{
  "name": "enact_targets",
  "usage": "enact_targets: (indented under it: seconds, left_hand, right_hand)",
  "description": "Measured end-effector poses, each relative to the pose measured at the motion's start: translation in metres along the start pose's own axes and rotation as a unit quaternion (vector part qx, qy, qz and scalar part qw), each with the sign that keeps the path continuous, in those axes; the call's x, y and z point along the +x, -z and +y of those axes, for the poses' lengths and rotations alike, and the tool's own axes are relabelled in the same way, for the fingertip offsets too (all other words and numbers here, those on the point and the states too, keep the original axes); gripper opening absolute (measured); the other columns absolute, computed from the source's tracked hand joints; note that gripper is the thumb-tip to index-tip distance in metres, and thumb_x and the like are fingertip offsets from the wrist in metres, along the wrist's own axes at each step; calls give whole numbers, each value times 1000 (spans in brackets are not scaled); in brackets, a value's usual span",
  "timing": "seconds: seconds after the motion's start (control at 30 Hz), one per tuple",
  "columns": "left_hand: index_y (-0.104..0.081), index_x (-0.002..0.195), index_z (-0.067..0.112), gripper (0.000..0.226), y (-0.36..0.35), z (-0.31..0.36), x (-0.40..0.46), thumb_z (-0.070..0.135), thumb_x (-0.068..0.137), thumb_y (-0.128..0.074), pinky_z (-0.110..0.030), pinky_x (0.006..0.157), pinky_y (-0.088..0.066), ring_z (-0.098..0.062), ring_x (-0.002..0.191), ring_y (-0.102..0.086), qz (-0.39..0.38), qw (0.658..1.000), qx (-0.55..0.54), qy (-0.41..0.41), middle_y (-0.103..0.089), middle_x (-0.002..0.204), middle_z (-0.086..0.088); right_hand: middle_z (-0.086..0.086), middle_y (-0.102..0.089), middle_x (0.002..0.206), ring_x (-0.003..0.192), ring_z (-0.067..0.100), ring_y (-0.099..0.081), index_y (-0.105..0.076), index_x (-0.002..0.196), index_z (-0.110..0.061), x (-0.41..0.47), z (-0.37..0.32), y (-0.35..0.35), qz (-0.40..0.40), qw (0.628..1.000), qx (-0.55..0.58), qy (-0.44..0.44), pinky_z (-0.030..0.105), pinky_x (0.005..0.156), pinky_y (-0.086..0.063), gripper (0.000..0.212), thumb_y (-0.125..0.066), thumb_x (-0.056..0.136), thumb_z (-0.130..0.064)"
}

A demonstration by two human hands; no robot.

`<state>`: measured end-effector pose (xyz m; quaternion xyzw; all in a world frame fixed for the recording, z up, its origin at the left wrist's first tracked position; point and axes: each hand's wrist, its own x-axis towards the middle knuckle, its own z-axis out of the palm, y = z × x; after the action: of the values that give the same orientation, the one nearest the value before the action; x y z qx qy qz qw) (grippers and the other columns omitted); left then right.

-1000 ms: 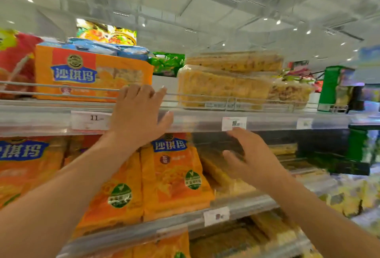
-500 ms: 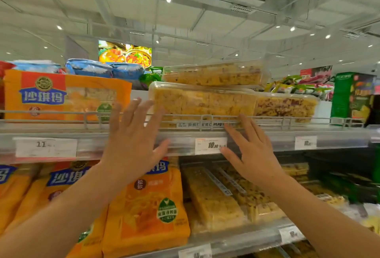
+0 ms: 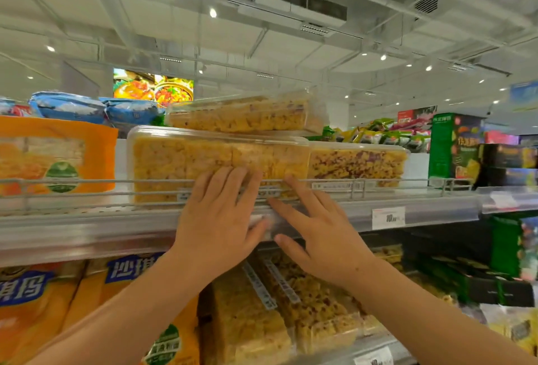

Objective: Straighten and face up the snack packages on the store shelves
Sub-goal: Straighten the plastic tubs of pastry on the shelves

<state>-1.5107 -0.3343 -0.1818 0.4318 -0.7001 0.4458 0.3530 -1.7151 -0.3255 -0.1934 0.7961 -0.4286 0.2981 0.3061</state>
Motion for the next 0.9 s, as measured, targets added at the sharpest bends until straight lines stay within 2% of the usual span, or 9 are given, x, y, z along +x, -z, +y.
enact_targets:
  seconds: [0.07,0.13,0.2,0.23,0.3,0.4,0.53,0.67,0.9]
  left_hand:
    - [-54,135,8,70,-4,2,0,56,85,-55,-46,96,-36,-34,114,-49,21,1000,5,16,-57,125,-14]
    - [-60,128,9,67,-5,5,2,59,83,-54,-46,90,-39,-34,107,-52,35,999,6,41,-58,118,-13]
    - [-67,115,12,66,-2,11,9,65,79,-52,-45,84,-42,-34,99,-55,26,996,-3,90,-59,107,-11]
    - [-68,109,14,67,2,15,16,69,77,-49,-46,84,-44,-35,98,-55,10,993,-5,121,-58,103,-10]
    - [-67,102,18,72,8,22,27,77,72,-40,-49,88,-44,-35,102,-52,-34,984,-11,172,-57,102,-9]
    - [-65,102,19,76,13,27,29,81,72,-33,-49,92,-43,-34,107,-49,-58,980,5,191,-56,106,-9]
    - [-67,101,16,68,16,32,26,75,76,-45,-46,85,-44,-34,101,-51,-49,981,28,186,-58,103,-11]
    - [-66,106,16,68,19,35,27,74,80,-42,-44,87,-43,-33,102,-52,-80,977,58,188,-58,107,-11]
    - [-62,108,17,64,23,38,29,72,81,-43,-44,88,-43,-31,102,-51,-80,978,72,181,-57,106,-9]
  right_hand:
    - [0,-25,159,135,25,-37,-48,141,-29,2,9,3,6,999,36,31,44,107,-34,50,-47,95,-48]
    - [-10,-37,151,133,7,-37,-55,133,-29,7,16,9,11,993,118,27,26,111,-29,44,-49,93,-47]
    - [-25,-56,122,110,-16,-45,-59,118,-37,15,23,21,36,967,248,-42,6,95,-36,31,-51,91,-50]
    - [-26,-62,105,98,-16,-52,-58,108,-40,22,29,29,56,943,315,-94,8,83,-43,22,-54,90,-51]
    - [-11,-71,86,77,-1,-65,-58,102,-34,36,38,46,66,854,476,-200,24,73,-54,19,-61,88,-46]
    - [14,-69,91,60,21,-65,-47,120,-18,57,48,66,19,697,661,-277,36,58,-56,50,-67,83,-46]
    - [25,-69,95,60,31,-72,-35,118,-33,77,53,84,-38,586,744,-319,37,53,-57,51,-59,83,-62]
    - [28,-70,73,62,37,-72,-50,96,-15,93,56,97,-106,571,743,-333,35,48,-54,63,-54,79,-75]
    - [24,-69,66,60,30,-72,-48,81,-21,107,49,98,-123,570,724,-368,32,49,-56,57,-54,77,-78]
